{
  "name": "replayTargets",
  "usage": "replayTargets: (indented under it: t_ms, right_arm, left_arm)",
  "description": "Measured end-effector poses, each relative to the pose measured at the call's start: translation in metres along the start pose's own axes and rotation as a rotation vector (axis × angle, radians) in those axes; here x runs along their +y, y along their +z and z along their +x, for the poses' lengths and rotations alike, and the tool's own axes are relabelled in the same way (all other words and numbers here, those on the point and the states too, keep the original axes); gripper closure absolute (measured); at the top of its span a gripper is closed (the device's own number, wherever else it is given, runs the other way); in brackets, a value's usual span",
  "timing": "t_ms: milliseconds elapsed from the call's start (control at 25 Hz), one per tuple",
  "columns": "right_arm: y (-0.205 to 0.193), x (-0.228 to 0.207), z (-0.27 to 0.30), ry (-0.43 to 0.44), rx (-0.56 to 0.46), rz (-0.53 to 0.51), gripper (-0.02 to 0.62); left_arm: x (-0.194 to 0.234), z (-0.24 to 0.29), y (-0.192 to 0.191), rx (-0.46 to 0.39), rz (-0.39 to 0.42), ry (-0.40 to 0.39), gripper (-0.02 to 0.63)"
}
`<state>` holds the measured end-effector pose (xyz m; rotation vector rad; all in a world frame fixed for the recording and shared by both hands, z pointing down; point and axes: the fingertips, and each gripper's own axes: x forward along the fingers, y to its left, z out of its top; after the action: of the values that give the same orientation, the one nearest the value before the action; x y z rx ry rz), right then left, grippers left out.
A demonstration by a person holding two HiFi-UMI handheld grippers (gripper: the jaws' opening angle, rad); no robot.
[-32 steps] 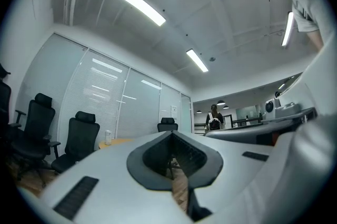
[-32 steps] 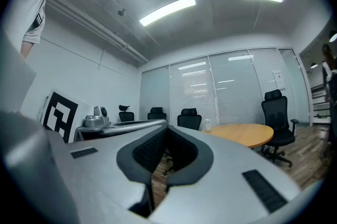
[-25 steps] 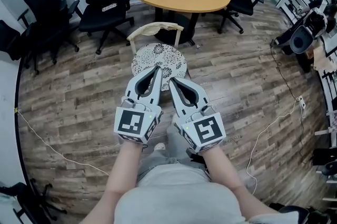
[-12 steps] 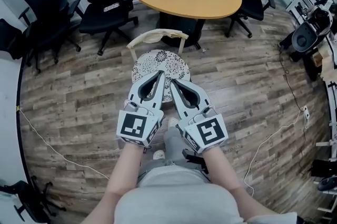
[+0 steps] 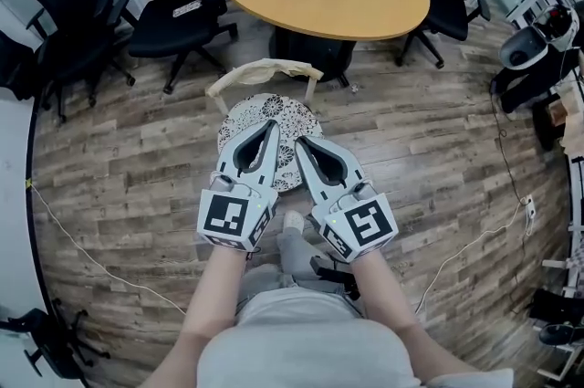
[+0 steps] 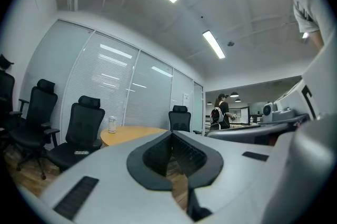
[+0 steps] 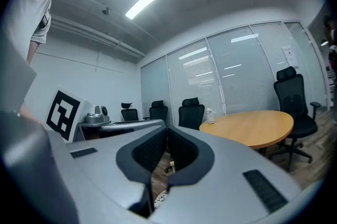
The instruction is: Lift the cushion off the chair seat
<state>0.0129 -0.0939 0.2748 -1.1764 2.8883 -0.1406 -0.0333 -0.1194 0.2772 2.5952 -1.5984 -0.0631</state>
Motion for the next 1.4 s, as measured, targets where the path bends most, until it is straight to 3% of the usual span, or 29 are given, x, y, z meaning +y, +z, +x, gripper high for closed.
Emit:
replayTargets:
  t_ms: [520, 640, 760, 1160, 1400]
  right_arm:
    - [-0.02, -0.057, 0.028, 0.038, -0.021, 0.04, 0.56]
    - [-0.03, -0.063, 0.039, 0.044, -0.015, 0.053, 0.448]
    - [-0.043, -0.072, 0.047, 0.023, 0.0, 0.056, 0.423]
    - [-0.107, -0.092, 0.078, -0.004, 0.116, 0.062, 0.41]
    - [-0.158, -0.109, 0.091, -0.074, 0.182, 0.038, 0.402]
  left_arm:
    - [0.022, 0.057, -0.035, 0.028, -0.023, 0.029, 0.604]
    - [0.031, 0.066, -0.05, 0.045, -0.033, 0.028, 0.604]
    - [0.037, 0.072, -0.064, 0.06, -0.043, 0.013, 0.604]
    - [0.062, 0.101, -0.122, 0.094, -0.072, -0.02, 0.604]
    - [0.076, 0.112, -0.157, 0.109, -0.093, -0.035, 0.604]
